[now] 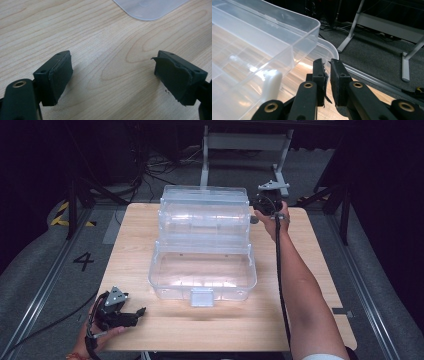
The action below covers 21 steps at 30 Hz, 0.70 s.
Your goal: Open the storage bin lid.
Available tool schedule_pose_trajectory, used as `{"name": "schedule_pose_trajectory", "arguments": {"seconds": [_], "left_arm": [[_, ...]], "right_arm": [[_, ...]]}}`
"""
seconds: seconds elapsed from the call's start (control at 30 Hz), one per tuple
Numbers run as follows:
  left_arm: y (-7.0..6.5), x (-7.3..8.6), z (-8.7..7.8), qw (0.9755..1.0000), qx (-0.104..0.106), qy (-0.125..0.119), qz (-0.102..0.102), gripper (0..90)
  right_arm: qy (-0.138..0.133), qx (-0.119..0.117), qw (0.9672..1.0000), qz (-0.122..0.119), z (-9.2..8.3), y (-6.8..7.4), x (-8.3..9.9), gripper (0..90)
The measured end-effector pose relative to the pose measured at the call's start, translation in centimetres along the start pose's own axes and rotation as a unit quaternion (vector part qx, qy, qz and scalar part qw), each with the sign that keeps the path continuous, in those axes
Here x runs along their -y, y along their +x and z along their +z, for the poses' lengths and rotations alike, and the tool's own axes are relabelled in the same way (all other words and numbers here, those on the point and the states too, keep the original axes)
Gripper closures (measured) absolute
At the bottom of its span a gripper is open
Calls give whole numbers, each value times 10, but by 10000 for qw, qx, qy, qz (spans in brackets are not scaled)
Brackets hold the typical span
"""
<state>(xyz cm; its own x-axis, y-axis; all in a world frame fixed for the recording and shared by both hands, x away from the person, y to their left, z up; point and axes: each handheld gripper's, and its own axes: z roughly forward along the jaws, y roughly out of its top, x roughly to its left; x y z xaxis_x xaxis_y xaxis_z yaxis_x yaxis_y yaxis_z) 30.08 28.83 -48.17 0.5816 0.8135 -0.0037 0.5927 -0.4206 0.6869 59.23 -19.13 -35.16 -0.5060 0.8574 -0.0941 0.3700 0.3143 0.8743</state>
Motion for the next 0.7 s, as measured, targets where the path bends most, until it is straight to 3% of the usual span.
{"name": "schedule_pose_trajectory", "arguments": {"seconds": [0.47,0.7], "left_arm": [[0,0,0,10000,21,-15,2,155],[0,0,0,10000,20,-16,0,155]], "right_arm": [[94,-9,9985,-545,-24,6,6,829],[49,-91,9977,-666,-37,8,9,825]]}}
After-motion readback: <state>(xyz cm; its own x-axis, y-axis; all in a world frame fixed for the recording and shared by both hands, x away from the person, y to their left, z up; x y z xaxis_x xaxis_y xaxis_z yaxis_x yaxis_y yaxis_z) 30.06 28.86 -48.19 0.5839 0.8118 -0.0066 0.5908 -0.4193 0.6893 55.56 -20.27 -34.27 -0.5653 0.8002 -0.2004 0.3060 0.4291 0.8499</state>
